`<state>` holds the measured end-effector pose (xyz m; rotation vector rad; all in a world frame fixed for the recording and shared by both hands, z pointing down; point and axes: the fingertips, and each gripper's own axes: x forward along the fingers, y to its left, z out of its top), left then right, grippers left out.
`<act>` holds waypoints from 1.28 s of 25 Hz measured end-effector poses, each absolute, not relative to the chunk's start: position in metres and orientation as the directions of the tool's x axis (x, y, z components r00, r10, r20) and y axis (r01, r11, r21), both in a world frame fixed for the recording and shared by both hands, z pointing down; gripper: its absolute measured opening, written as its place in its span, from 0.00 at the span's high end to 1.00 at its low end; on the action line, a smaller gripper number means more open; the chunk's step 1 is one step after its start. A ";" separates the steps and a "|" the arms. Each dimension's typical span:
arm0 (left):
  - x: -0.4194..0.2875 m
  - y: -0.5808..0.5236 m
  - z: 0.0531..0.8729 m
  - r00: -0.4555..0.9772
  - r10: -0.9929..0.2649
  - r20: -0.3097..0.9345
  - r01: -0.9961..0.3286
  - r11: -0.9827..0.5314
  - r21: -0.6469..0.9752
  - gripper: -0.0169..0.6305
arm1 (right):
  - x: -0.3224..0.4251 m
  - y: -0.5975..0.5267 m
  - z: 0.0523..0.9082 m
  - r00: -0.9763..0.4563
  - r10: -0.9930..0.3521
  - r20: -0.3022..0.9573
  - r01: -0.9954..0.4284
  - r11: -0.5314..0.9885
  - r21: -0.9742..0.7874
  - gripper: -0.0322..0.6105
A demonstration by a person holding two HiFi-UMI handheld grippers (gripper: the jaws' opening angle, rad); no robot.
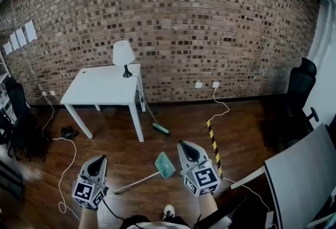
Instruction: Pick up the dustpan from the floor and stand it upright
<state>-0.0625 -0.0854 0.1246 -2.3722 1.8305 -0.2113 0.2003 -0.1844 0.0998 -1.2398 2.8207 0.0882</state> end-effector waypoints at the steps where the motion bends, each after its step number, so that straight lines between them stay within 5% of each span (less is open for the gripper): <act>1: -0.065 -0.093 0.121 0.250 -0.968 0.022 -0.949 -0.249 -0.193 0.96 | 0.191 -0.191 0.097 -0.691 -0.718 -0.078 -0.722 0.691 0.033 0.98; 14: -0.103 -0.134 0.133 0.236 -0.971 0.048 -0.958 -0.240 -0.158 0.96 | 0.119 -0.222 0.104 -0.769 -0.639 0.017 -0.637 0.768 0.072 0.98; 19: -0.123 -0.129 0.172 0.302 -0.933 0.195 -0.945 -0.320 -0.066 0.95 | 0.078 -0.220 0.115 -0.793 -0.607 0.059 -0.598 0.793 0.113 0.98; 24: -0.127 -0.110 0.235 0.400 -0.863 0.308 -0.915 -0.397 0.074 0.78 | 0.030 -0.211 0.161 -0.844 -0.501 0.191 -0.473 0.863 0.177 0.79; 30: -0.159 -0.108 0.327 0.432 -0.797 0.423 -0.900 -0.355 0.252 0.73 | -0.020 -0.213 0.237 -0.864 -0.342 0.370 -0.278 0.936 0.217 0.71; 32: -0.159 -0.103 0.372 0.455 -0.742 0.492 -0.887 -0.327 0.326 0.62 | -0.031 -0.213 0.273 -0.864 -0.270 0.424 -0.211 0.960 0.183 0.68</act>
